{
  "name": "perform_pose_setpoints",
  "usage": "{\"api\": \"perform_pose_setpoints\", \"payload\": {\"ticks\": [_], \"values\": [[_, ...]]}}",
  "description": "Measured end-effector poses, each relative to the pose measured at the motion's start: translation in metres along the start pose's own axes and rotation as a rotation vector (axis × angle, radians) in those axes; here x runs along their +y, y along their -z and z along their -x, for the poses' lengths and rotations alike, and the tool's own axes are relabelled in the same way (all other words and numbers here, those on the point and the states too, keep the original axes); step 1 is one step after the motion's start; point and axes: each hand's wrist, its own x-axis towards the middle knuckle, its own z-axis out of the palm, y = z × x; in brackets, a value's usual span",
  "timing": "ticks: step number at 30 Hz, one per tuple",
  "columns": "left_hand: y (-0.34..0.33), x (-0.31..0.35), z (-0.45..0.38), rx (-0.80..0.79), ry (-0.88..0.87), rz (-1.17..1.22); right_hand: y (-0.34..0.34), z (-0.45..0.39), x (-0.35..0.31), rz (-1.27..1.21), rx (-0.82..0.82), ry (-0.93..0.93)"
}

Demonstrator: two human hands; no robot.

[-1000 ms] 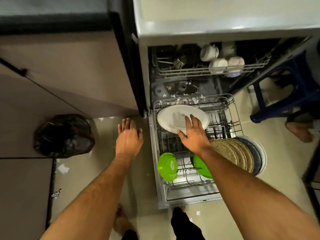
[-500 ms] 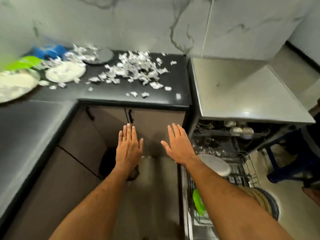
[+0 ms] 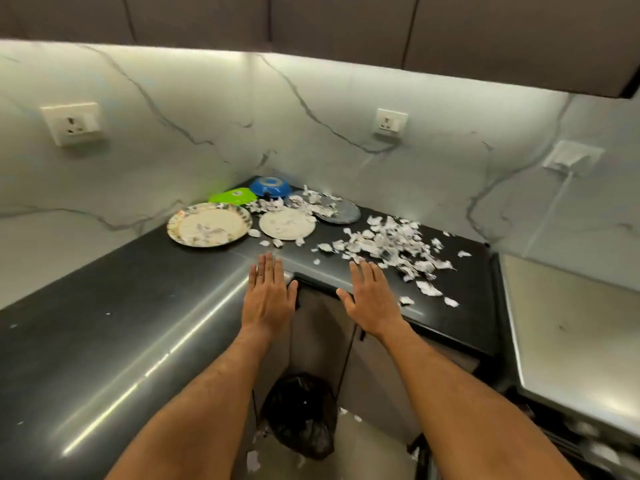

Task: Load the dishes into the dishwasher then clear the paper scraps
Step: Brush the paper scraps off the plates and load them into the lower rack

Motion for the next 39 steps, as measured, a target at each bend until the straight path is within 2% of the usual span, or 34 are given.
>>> {"api": "perform_pose_setpoints", "payload": {"ticks": [8, 17, 25, 29, 39], "values": [[-0.011, -0.072, -0.078, 0.078, 0.123, -0.043, -0.017, -0.127, -0.047, -0.053, 0.026, 0.174], [-0.049, -0.131, -0.168, 0.038, 0.282, -0.099, -0.056, -0.270, -0.081, -0.115, -0.021, 0.374], [-0.075, -0.203, -0.205, -0.017, 0.418, -0.117, -0.091, -0.341, -0.130, -0.083, -0.131, 0.464], [-0.086, -0.246, -0.229, -0.029, 0.474, -0.071, -0.123, -0.384, -0.150, -0.150, -0.185, 0.397], [-0.111, -0.345, -0.284, -0.095, 0.757, 0.240, -0.184, -0.492, -0.203, -0.275, -0.357, 0.149]]}}
